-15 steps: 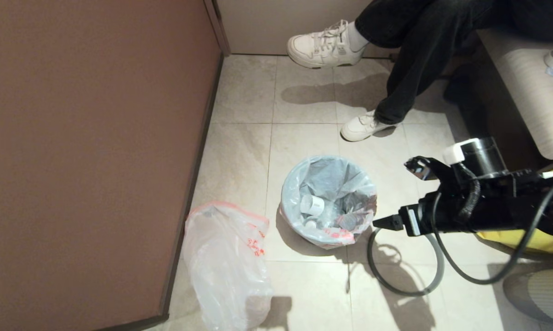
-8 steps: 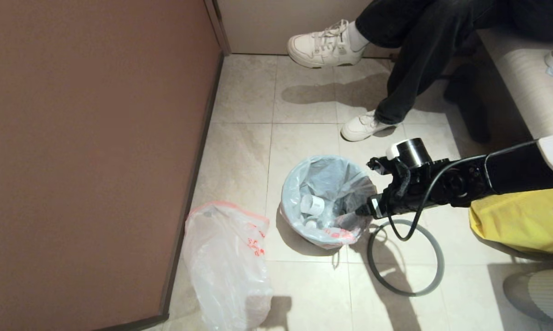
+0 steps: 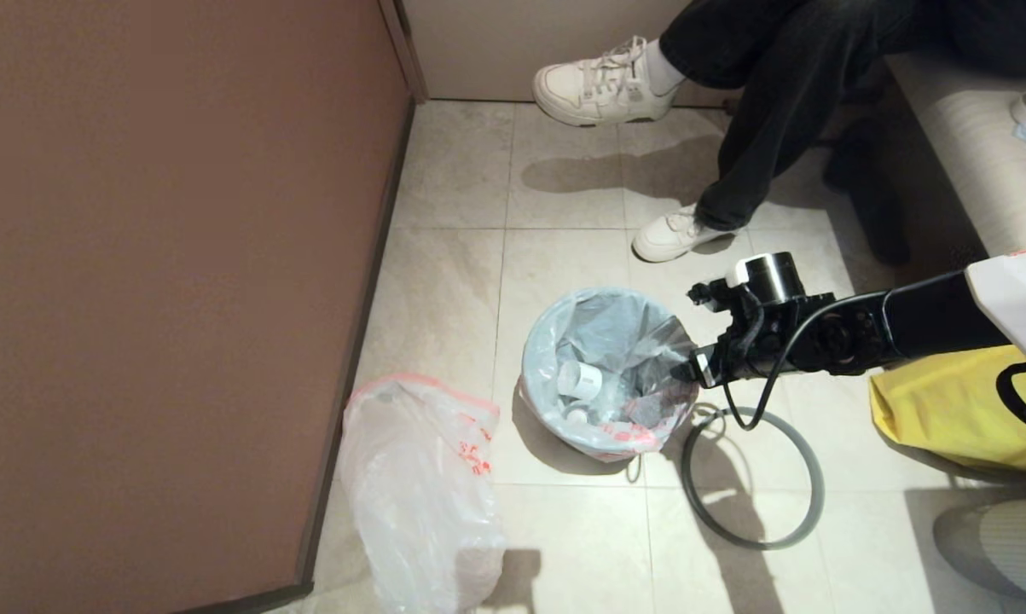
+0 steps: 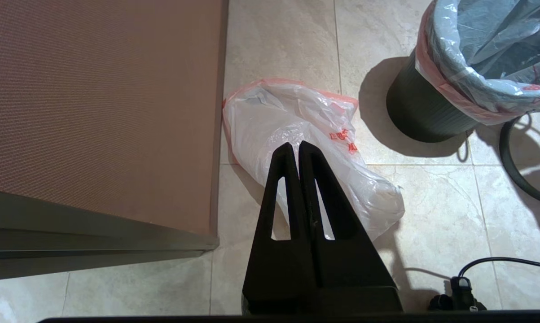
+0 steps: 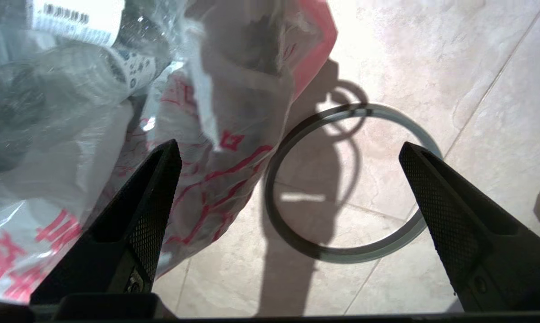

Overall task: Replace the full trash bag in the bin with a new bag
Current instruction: Place the trash bag on the floor

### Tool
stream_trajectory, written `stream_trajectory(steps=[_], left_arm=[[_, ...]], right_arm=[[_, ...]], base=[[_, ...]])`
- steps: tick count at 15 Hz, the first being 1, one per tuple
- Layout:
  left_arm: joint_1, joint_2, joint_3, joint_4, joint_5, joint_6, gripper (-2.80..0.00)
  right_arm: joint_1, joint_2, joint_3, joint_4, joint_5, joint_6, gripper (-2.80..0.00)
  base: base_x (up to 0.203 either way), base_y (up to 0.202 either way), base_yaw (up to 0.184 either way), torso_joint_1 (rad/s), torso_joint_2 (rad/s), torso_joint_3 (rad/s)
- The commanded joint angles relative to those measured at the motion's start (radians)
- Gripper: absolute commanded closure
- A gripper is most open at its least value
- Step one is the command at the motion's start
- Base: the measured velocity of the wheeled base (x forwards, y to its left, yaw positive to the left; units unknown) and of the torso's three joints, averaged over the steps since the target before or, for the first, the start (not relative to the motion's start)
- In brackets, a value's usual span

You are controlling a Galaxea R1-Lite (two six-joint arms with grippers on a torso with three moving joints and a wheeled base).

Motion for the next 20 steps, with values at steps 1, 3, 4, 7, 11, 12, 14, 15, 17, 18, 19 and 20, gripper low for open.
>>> stream_trajectory(steps=[1, 3, 4, 7, 11, 12, 14, 15, 17, 18, 19, 20], left_arm=[[0.000, 0.001, 0.000, 0.000, 0.000, 0.000, 0.00], [0.000, 0.001, 0.000, 0.001, -0.001, 0.000, 0.00], [0.000, 0.001, 0.000, 0.000, 0.000, 0.000, 0.00], [0.000, 0.001, 0.000, 0.000, -0.001, 0.000, 0.00], [0.000, 0.001, 0.000, 0.000, -0.001, 0.000, 0.00], [0.000, 0.001, 0.000, 0.000, 0.000, 0.000, 0.00], [0.000, 0.001, 0.000, 0.000, -0.001, 0.000, 0.00], [0.000, 0.001, 0.000, 0.000, -0.001, 0.000, 0.00], [0.000, 0.001, 0.000, 0.000, 0.001, 0.000, 0.00], [0.000, 0.001, 0.000, 0.000, 0.001, 0.000, 0.00], [0.000, 0.001, 0.000, 0.000, 0.001, 0.000, 0.00], [0.000, 0.001, 0.000, 0.000, 0.000, 0.000, 0.00]], right_arm=[[-0.006, 0.031, -0.021, -0.019, -0.006, -0.008, 0.00], [-0.004, 0.032, -0.038, -0.025, -0.009, -0.013, 0.00], [-0.005, 0.028, -0.045, -0.026, -0.008, -0.021, 0.00], [-0.001, 0.011, -0.050, -0.022, -0.009, -0.027, 0.00], [0.014, 0.002, -0.042, -0.016, -0.009, -0.025, 0.00], [0.017, 0.005, -0.038, -0.016, -0.009, -0.024, 0.00], [0.020, 0.005, -0.036, -0.017, -0.010, -0.022, 0.00], [0.023, 0.002, -0.036, -0.017, -0.012, -0.022, 0.00], [0.023, -0.012, -0.035, -0.013, -0.012, -0.024, 0.00], [0.023, -0.011, -0.029, -0.008, -0.016, -0.025, 0.00], [0.023, -0.011, -0.014, -0.002, -0.030, -0.026, 0.00], [0.025, -0.012, -0.004, 0.001, -0.036, -0.027, 0.00]], base=[[0.000, 0.000, 0.000, 0.000, 0.00, 0.000], [0.000, 0.000, 0.000, 0.000, 0.00, 0.000], [0.000, 0.000, 0.000, 0.000, 0.00, 0.000], [0.000, 0.000, 0.000, 0.000, 0.00, 0.000], [0.000, 0.000, 0.000, 0.000, 0.00, 0.000], [0.000, 0.000, 0.000, 0.000, 0.00, 0.000], [0.000, 0.000, 0.000, 0.000, 0.00, 0.000], [0.000, 0.000, 0.000, 0.000, 0.00, 0.000], [0.000, 0.000, 0.000, 0.000, 0.00, 0.000], [0.000, 0.000, 0.000, 0.000, 0.00, 0.000], [0.000, 0.000, 0.000, 0.000, 0.00, 0.000], [0.000, 0.000, 0.000, 0.000, 0.00, 0.000]])
